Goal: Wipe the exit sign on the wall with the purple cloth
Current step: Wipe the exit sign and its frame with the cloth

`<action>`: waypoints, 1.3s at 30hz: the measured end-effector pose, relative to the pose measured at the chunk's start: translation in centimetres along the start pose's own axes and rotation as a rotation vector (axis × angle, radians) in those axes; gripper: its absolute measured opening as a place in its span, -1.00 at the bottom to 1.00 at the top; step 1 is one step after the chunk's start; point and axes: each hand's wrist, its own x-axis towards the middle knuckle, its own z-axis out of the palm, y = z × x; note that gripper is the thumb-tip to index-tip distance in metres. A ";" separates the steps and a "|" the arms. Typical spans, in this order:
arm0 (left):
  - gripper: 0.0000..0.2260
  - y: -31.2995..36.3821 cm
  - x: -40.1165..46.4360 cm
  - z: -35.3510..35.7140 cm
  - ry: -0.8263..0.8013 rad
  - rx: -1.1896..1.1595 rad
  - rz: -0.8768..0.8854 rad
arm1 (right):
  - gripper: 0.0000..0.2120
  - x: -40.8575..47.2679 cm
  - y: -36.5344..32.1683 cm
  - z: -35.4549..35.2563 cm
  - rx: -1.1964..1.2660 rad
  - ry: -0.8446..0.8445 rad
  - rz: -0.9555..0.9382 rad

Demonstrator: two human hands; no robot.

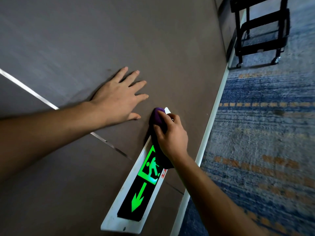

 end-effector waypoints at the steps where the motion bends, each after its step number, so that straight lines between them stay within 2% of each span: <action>1: -0.31 0.0 0.0 0.0 0.003 -0.009 0.002 | -0.49 0.1 0.2 -0.1 0.017 0.007 -0.003; 3: -0.31 0.1 0.0 0.0 0.013 -0.016 0.006 | -0.49 0.7 1.6 -1.1 0.109 0.104 0.063; 5: -0.31 0.0 0.0 0.1 0.009 -0.014 0.005 | -0.47 2.1 3.6 -2.4 0.218 0.204 0.235; 7: -0.30 -0.3 0.0 0.2 0.007 -0.029 0.011 | -0.46 2.8 5.0 -3.0 0.227 0.168 0.355; 12: -0.29 -0.4 0.3 -0.2 0.002 -0.034 0.024 | -0.53 2.1 5.4 -1.4 0.143 -0.033 0.337; 17: -0.29 -0.6 0.5 -0.3 0.014 -0.040 0.028 | -0.57 2.6 2.8 0.7 0.107 0.075 0.364; 22: -0.28 -0.5 0.7 -0.2 0.008 -0.043 0.031 | -0.58 2.2 0.9 1.5 0.116 0.129 0.217; 25: -0.27 -0.2 0.7 -0.3 0.003 -0.037 0.034 | -0.60 3.0 0.7 1.0 0.117 0.086 0.095; 28: -0.28 -0.2 0.6 -0.2 -0.009 -0.024 0.019 | -0.58 3.7 1.0 -0.2 0.185 0.015 0.054; 31: -0.29 -0.3 0.8 -0.4 0.003 -0.034 0.024 | -0.57 3.4 1.9 -1.4 0.338 0.148 0.140; 34: -0.29 -0.3 0.8 -0.2 0.001 -0.029 0.027 | -0.60 2.6 3.5 -2.2 0.402 0.286 0.397; 36: -0.29 -0.3 0.8 -0.1 0.011 -0.032 0.032 | -0.60 1.3 4.5 -2.1 0.343 0.273 0.490; 39: -0.30 -0.3 0.9 -0.1 0.023 -0.045 0.026 | -0.61 -0.9 4.7 -0.9 0.249 0.154 0.442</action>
